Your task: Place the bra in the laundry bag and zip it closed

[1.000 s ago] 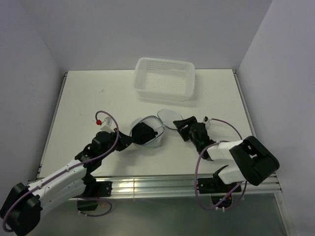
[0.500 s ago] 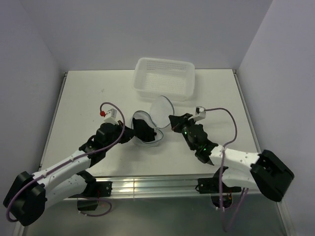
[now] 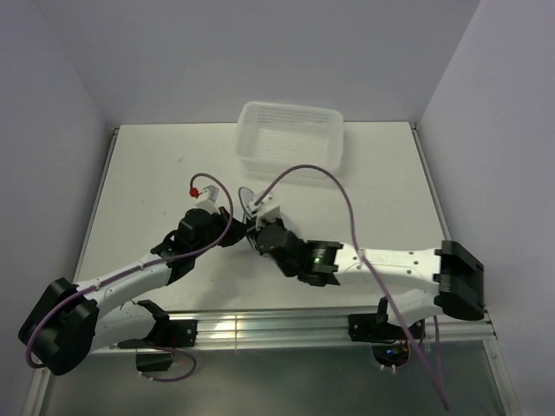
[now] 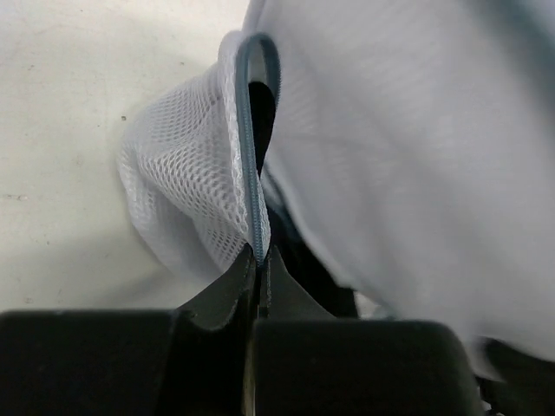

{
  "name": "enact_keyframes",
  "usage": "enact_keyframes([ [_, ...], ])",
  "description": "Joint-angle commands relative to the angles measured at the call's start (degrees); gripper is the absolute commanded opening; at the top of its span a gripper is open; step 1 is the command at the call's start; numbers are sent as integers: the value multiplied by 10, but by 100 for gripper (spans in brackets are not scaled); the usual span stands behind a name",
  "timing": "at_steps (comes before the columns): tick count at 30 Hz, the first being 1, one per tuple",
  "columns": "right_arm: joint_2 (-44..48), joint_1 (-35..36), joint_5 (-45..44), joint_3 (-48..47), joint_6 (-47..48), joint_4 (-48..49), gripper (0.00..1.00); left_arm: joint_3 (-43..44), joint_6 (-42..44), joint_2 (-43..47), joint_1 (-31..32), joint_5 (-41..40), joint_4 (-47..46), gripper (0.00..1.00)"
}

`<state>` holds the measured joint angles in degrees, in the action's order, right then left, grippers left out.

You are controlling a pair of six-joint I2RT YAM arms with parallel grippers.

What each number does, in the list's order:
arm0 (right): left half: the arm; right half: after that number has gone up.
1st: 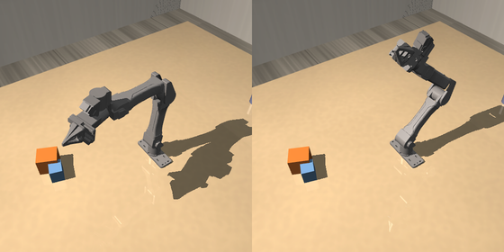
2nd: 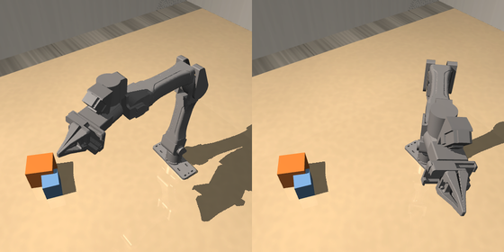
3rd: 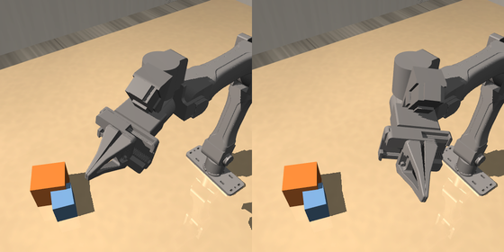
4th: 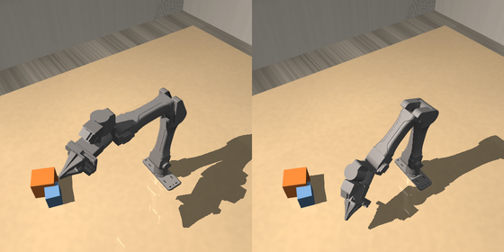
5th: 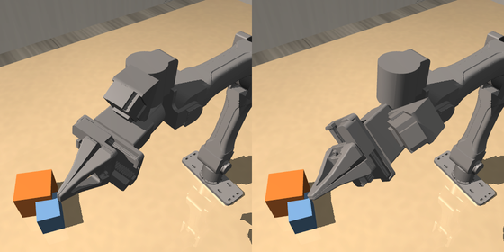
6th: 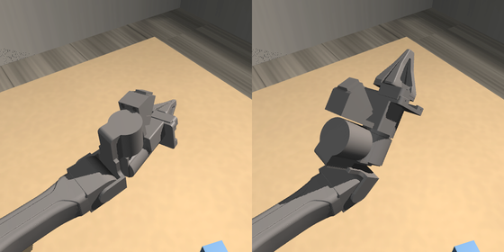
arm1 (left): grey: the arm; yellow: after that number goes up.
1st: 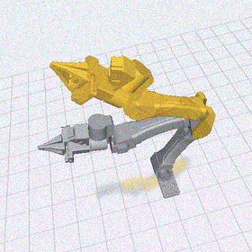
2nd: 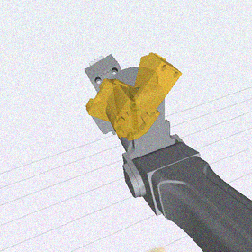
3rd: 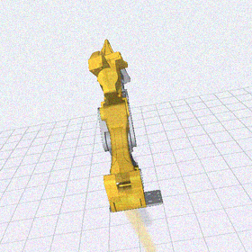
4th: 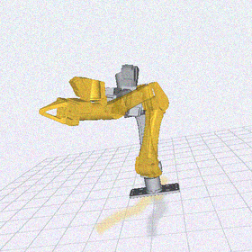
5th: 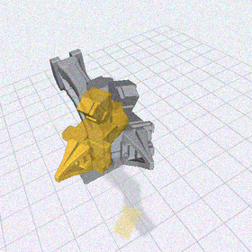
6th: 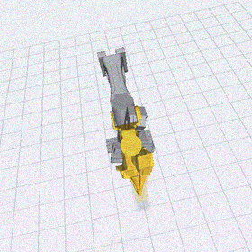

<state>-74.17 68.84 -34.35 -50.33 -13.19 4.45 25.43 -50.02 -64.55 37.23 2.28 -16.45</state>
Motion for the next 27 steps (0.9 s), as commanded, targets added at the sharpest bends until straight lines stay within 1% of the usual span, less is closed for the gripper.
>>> enact_keyframes([
  [1,-71,29,-182,-54,-20,-202,0,21,15,33,1,24,-36,0],
  [6,-73,27,-278,-60,-54,-229,0,10,8,48,-3,43,-34,0],
  [7,-50,32,-276,-46,8,-169,6,9,8,45,-4,48,-38,0],
  [8,-50,32,-276,-33,9,-168,6,8,8,44,-4,48,-39,0],
  [10,-19,46,-200,-10,43,-97,13,9,12,36,-10,49,-42,0],
  [12,-14,60,-147,3,37,-74,16,5,12,23,-22,60,-65,0],
  [13,-17,70,-77,6,49,-47,17,2,8,19,-28,75,-76,0],
  [15,-47,86,-62,4,55,-9,18,-6,4,2,-37,90,-110,0],
  [16,-60,91,-43,-3,55,-7,19,-9,4,-2,-39,104,-118,0],
  [18,-99,92,-42,-37,61,-26,25,-10,8,-8,-41,112,-124,0],
  [19,-109,93,-47,-49,59,-65,55,-8,13,-7,-43,113,-120,0],
  [20,-114,93,-56,-65,59,-81,72,-11,16,-2,-48,114,-119,0],
  [21,-109,93,-58,-68,55,-95,80,-14,17,1,-53,116,-121,0],
  [22,-98,92,-56,-68,47,-115,91,-20,18,5,-58,120,-121,0],
  [23,-80,89,-39,-58,43,-117,96,-24,17,11,-63,127,-122,0],
  [24,-35,86,-25,-51,40,-117,96,-28,16,14,-71,131,-124,0],
  [25,-11,80,-2,-43,36,-117,97,-32,15,14,-74,134,-128,0],
  [26,15,72,27,-30,31,-117,97,-37,15,17,-76,138,-131,0],
  [27,63,57,67,-24,24,-117,96,-40,15,16,-80,140,-132,0],
])
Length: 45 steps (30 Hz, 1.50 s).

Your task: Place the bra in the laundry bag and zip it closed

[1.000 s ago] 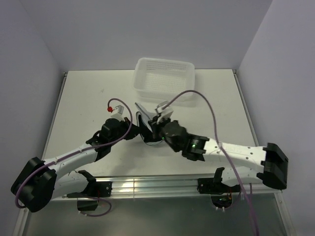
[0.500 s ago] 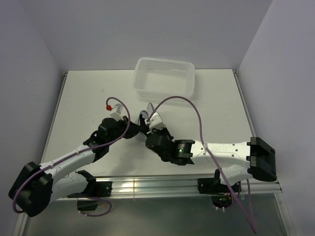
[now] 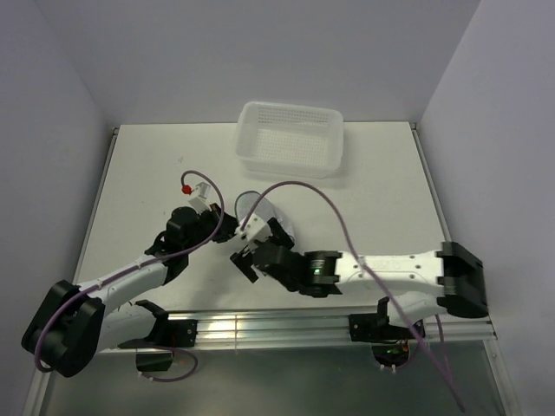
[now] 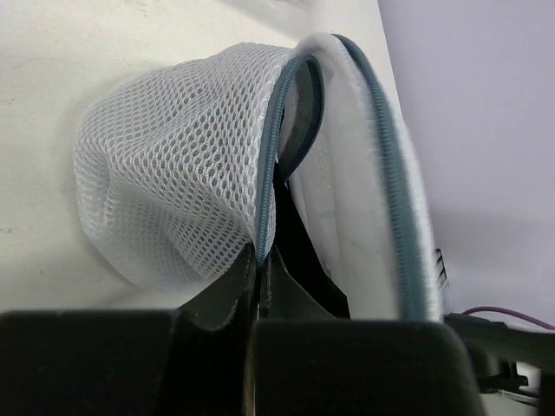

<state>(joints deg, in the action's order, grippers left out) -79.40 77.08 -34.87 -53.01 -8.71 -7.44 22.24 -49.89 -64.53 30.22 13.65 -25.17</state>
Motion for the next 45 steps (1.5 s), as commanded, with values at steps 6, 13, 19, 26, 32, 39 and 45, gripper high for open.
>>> enact_keyframes([
  [6,228,-152,252,87,-82,50,81,-2,24,6,-20,44,-48,0],
  [13,92,-305,289,40,-152,61,29,14,33,-7,-23,53,-34,0],
  [19,32,-339,346,44,-192,89,33,17,29,-24,-29,76,-53,0],
  [26,-11,-352,360,42,-201,107,33,12,29,-14,-30,73,-48,0],
  [32,-11,-354,337,55,-207,105,32,12,29,-15,-30,74,-47,0],
  [39,-12,-353,350,65,-218,105,32,14,29,-15,-29,74,-46,0],
  [45,-8,-354,312,76,-213,108,43,14,27,-19,-30,77,-51,0],
])
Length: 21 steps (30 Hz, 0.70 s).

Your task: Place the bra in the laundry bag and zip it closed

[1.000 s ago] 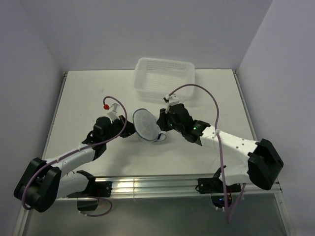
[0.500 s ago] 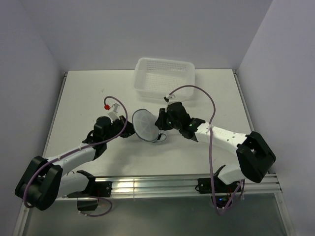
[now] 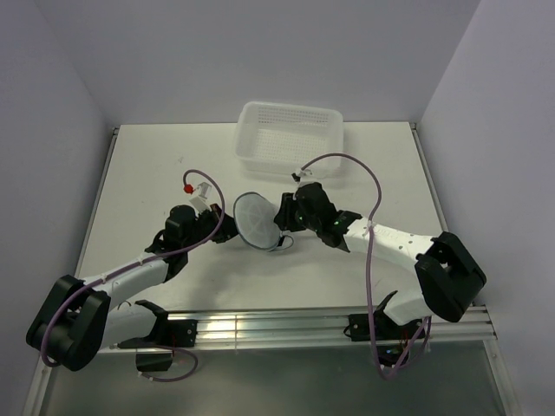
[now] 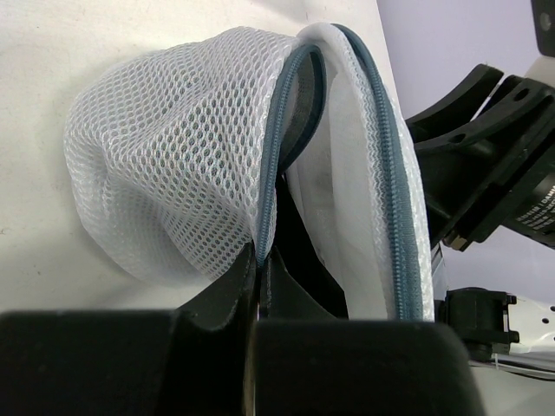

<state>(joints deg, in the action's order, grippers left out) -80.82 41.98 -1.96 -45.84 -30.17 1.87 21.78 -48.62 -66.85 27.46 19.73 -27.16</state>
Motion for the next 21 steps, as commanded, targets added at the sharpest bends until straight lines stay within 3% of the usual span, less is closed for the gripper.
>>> enact_keyframes([
  [1,5,-3,-11,4,1,16,42,19,15,4,-2,17,-32,0],
  [8,-2,-4,3,11,-6,25,37,17,16,5,-2,15,-29,0],
  [14,7,-6,-31,9,6,12,52,19,18,6,-2,15,-25,0],
  [18,10,-7,-36,12,1,14,52,19,18,6,-2,15,-26,0],
  [20,11,-6,-41,13,-2,11,49,18,17,6,-1,16,-27,0],
  [21,12,-6,-32,14,-4,12,39,18,17,5,-1,17,-28,0],
])
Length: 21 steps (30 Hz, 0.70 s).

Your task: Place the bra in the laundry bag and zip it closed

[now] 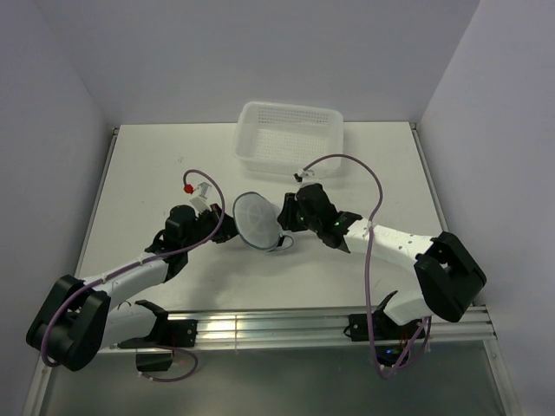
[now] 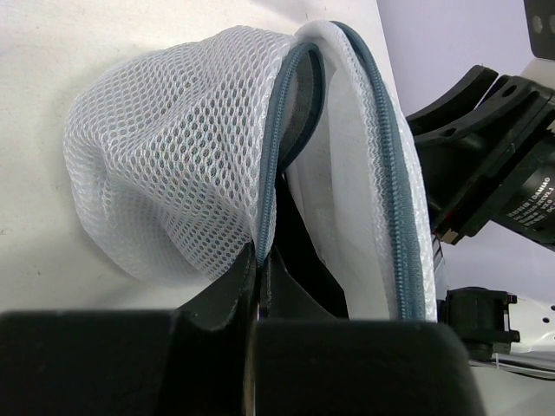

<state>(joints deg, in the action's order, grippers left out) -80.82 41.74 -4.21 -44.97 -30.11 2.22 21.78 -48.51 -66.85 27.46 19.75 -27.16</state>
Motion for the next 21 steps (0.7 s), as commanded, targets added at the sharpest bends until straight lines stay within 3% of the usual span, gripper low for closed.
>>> enact_keyframes([
  [1,12,-3,-3,9,-8,19,37,18,16,5,-1,17,-28,0],
  [8,8,1,8,12,-21,23,20,19,15,4,-1,15,-29,0],
  [13,29,7,13,16,-21,20,24,23,16,-1,-1,13,-24,0],
  [15,33,10,10,13,-21,11,5,27,17,-5,-2,11,-20,0],
  [16,40,10,3,15,-22,11,0,30,18,-6,-1,8,-16,0],
  [21,90,5,-33,44,-35,11,0,70,52,7,-3,-65,67,0],
])
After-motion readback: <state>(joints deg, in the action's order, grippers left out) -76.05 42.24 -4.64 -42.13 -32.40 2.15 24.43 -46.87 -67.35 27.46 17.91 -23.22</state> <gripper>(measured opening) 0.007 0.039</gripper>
